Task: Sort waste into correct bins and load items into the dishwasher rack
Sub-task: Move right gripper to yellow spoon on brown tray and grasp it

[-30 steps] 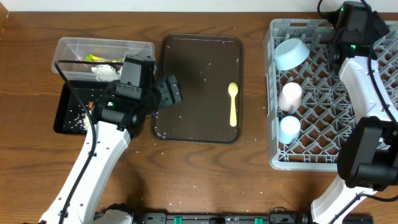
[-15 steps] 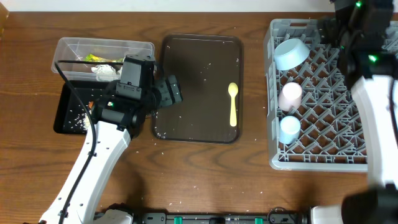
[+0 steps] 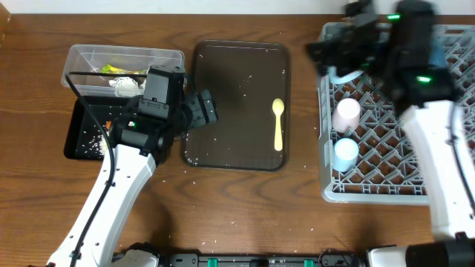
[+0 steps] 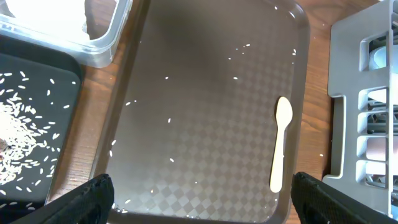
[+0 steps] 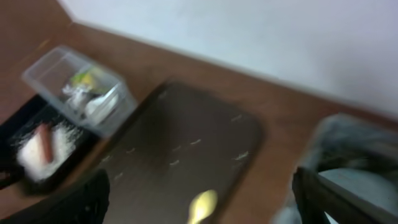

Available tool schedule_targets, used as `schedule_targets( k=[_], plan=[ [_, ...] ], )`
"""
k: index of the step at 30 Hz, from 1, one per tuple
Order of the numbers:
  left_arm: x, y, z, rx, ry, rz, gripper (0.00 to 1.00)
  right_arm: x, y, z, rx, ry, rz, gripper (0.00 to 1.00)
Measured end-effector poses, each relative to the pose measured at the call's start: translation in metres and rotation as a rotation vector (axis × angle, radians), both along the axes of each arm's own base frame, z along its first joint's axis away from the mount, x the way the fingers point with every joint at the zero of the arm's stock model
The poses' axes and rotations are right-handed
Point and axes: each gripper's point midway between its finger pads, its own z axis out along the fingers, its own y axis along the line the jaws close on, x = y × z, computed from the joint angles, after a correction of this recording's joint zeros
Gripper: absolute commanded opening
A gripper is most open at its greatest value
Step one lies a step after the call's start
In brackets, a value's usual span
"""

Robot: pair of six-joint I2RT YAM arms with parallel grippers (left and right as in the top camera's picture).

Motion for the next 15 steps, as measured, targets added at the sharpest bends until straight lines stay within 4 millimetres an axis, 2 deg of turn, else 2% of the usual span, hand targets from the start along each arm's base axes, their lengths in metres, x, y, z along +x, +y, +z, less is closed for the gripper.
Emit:
schedule_targets(
  k=[3,7,10,15],
  plan=[
    [0.0,0.0,0.0,0.0,0.0,0.0,0.93,-0.003,0.031,-0.037,-0.043,0.116,-0.045,0.81],
    [0.0,0.0,0.0,0.0,0.0,0.0,0.93,-0.004,0.056,-0.095,-0.112,0.269,-0.157,0.75],
    [0.0,0.0,0.0,0.0,0.0,0.0,0.93,0.0,0.062,-0.138,-0.152,0.356,-0.236,0.71],
    [0.0,0.0,0.0,0.0,0.0,0.0,0.93,-0.003,0.057,-0.197,-0.217,0.494,-0.329,0.68]
  ],
)
